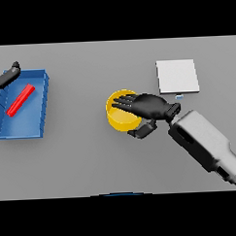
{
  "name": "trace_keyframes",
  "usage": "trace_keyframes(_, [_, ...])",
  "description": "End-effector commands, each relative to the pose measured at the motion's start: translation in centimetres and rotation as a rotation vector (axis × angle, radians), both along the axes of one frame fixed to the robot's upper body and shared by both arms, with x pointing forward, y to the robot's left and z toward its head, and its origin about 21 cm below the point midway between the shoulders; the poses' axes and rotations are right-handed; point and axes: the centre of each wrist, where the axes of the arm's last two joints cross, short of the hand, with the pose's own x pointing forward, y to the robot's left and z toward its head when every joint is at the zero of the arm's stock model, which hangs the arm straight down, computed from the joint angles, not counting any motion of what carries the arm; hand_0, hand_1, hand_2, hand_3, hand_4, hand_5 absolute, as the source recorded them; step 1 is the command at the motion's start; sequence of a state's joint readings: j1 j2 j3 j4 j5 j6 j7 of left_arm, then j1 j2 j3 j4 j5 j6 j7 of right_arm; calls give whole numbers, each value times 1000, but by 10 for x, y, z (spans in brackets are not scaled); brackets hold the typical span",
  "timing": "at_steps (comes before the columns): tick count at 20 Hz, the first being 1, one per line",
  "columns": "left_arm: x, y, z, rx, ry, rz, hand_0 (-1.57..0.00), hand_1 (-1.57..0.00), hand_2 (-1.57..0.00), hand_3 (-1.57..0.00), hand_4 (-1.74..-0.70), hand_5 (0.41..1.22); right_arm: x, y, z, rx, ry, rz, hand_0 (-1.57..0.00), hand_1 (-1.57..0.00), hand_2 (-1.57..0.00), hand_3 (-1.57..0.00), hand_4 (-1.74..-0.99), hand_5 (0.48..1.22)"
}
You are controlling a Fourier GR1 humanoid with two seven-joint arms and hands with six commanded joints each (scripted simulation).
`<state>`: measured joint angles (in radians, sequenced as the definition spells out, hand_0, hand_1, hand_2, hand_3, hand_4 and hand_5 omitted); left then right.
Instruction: Pick up the red beaker and tilt it to pour out 1 green nut into yellow bowl. Pick up the yellow bowl and place it on the metallic measuring scale.
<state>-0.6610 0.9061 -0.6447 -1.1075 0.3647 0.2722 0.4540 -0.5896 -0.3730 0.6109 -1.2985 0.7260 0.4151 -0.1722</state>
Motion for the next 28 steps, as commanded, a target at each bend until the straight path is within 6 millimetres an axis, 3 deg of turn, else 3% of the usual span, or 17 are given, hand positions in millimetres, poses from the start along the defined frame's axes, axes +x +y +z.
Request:
trace_keyframes(1, [-1, 1, 1, -5, -7, -6, 1, 1, 1, 1, -798, 725, 3, 2, 0, -16, -5, -1, 1, 1, 1, 1, -1249, 669])
trace_keyframes(13, [-2, -8, 1, -2, 0, -9, 1, 1, 1, 1, -793, 729, 9, 8, -21, -67, 61, 46, 1, 1, -15, -42, -1289, 721])
trace_keyframes(16, [-5, -9, 0, 6, 0, -6, 1, 1, 1, 1, -793, 732, 11, 8, -23, -64, 77, 23, 1, -14, -84, -121, -1333, 800])
trace_keyframes(18, [-3, -6, 5, 4, -2, 1, 1, 1, 1, 1, -796, 730, 9, 9, -25, -62, 86, 34, -173, -145, -204, -243, -1396, 875])
trace_keyframes(20, [-3, -9, 4, 0, -2, -2, 1, 1, 1, 1, -793, 729, 8, 12, -22, -85, 72, 45, -469, -376, -379, -419, -1479, 999])
trace_keyframes(22, [-5, -6, 3, 12, 0, -3, 1, 1, 1, 1, -788, 732, 10, 8, -21, -85, 74, 48, -780, -649, -590, -834, -1469, 1079])
trace_keyframes(23, [-4, -6, 2, 0, 2, -3, 1, 1, 1, 1, -791, 733, 10, 10, -22, -88, 79, 43, -938, -806, -787, -978, -1521, 1108])
trace_keyframes(25, [-4, -5, 2, 8, -6, 5, 1, 1, 1, 1, -793, 736, 12, 7, -20, -82, 90, 55, -1166, -1081, -1069, -1030, -1594, 1148])
trace_keyframes(28, [-3, -1, 2, 9, -1, -2, 1, 1, 1, 1, -792, 732, 11, 7, -16, -93, 79, 56, -1364, -1320, -1314, -1111, -1659, 1184])
